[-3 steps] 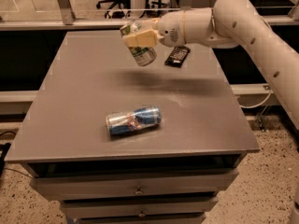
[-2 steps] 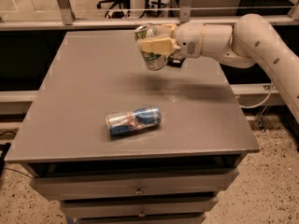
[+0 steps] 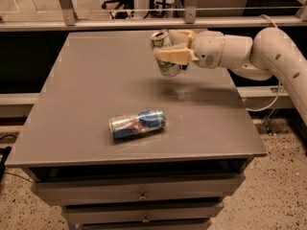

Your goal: Place 7up can upright

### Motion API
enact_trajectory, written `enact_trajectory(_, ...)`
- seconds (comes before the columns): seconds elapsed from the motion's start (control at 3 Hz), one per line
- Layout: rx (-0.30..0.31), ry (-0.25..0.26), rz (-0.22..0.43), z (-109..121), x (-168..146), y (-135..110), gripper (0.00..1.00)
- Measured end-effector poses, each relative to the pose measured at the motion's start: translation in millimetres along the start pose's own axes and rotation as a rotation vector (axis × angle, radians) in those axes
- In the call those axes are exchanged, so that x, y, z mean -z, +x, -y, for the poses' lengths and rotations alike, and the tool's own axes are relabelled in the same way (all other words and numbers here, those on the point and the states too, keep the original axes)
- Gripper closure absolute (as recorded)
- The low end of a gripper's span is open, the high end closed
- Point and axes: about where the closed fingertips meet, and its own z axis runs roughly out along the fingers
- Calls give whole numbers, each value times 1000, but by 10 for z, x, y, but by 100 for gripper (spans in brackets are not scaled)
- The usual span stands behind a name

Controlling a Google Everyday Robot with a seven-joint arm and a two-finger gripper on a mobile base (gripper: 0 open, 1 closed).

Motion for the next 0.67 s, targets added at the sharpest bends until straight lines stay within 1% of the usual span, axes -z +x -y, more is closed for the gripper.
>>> enact_trajectory(0.33,31,-40,28,-22,-11,72,100)
enact_trajectory(0.67,33,-62,61,-38,-2,163,100)
